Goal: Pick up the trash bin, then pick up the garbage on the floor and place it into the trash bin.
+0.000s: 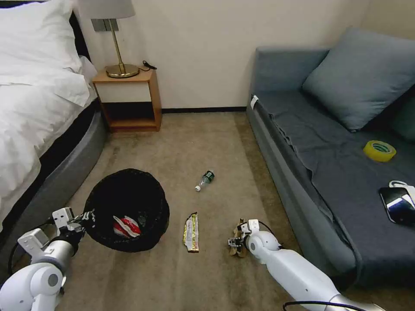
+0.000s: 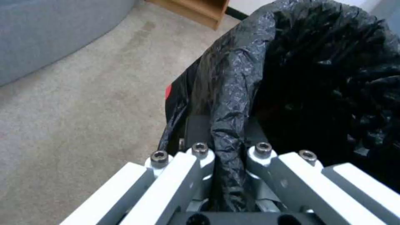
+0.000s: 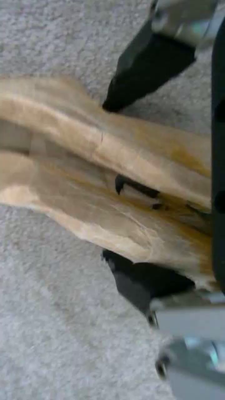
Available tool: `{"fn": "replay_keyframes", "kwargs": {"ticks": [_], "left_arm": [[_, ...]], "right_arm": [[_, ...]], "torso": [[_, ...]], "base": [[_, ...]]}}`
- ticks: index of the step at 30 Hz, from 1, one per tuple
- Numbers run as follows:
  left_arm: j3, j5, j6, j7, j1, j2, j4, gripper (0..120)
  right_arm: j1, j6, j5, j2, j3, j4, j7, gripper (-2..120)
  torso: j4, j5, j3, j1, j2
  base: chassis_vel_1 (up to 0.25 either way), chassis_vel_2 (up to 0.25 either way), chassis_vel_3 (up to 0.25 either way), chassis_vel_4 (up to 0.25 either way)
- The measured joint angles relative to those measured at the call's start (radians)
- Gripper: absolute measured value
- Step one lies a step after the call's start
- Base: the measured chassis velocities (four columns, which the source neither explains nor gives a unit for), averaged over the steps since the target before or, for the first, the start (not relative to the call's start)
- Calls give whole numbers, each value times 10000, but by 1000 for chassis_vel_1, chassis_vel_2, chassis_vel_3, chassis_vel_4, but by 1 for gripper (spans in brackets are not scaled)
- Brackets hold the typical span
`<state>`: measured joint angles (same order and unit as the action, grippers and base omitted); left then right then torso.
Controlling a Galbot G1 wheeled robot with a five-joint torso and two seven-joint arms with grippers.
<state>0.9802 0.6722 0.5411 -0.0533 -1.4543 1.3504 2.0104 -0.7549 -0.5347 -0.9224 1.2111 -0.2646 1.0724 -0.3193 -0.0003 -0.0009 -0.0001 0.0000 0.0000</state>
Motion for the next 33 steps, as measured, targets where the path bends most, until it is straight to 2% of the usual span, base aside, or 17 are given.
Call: {"fn": "replay_keyframes", "kwargs": {"ticks": [2,6,9,13,15,16,18,20,21,24,33], "left_arm": [[-16,-2,-20,-20,19,-1,-46,4],[-42,-4,-31,-30,39,-14,-73,4],[-77,4,-32,-37,64,-80,-74,4],[-133,4,-32,-36,81,-122,-92,4],[-222,5,-21,-33,101,-149,-116,4],[-222,5,-21,-33,101,-149,-116,4],[-295,3,-13,-25,114,-163,-129,4],[-441,-25,-3,-8,154,-174,-158,4],[-441,-25,-3,-8,154,-174,-158,4],[-609,-44,21,24,206,-225,-163,4],[-1075,75,178,99,254,-365,-200,4]], "right_arm": [[-5,68,63,113,19,-70,-21,71],[-5,132,105,172,37,-123,-27,63],[-50,210,124,188,105,-85,-23,51],[-129,279,128,125,191,66,0,42],[-180,330,86,10,271,422,-24,30],[-180,330,86,10,271,422,-24,30],[-182,424,69,-154,440,798,-204,23],[-133,505,-78,-494,549,1601,-539,12],[-133,505,-78,-494,549,1601,-539,12],[153,642,-238,-849,744,2604,-890,0],[928,1382,-397,-1627,723,4791,-1175,0]], "torso": [[-4,-6,-1,0,3],[-9,-9,-2,-1,4],[1,9,-1,0,3],[8,15,1,0,2],[13,32,3,1,-1],[13,32,3,1,-1],[12,14,2,-1,0],[3,18,3,0,-1],[3,18,3,0,-1],[3,10,2,0,-1],[2,10,2,0,-1]], "base": [[0,0,0,0],[0,0,0,0],[0,0,0,0],[0,0,0,0],[0,0,0,0],[0,0,0,0],[0,0,0,0],[0,0,0,0],[0,0,0,0],[0,0,0,0],[0,0,0,0]]}}
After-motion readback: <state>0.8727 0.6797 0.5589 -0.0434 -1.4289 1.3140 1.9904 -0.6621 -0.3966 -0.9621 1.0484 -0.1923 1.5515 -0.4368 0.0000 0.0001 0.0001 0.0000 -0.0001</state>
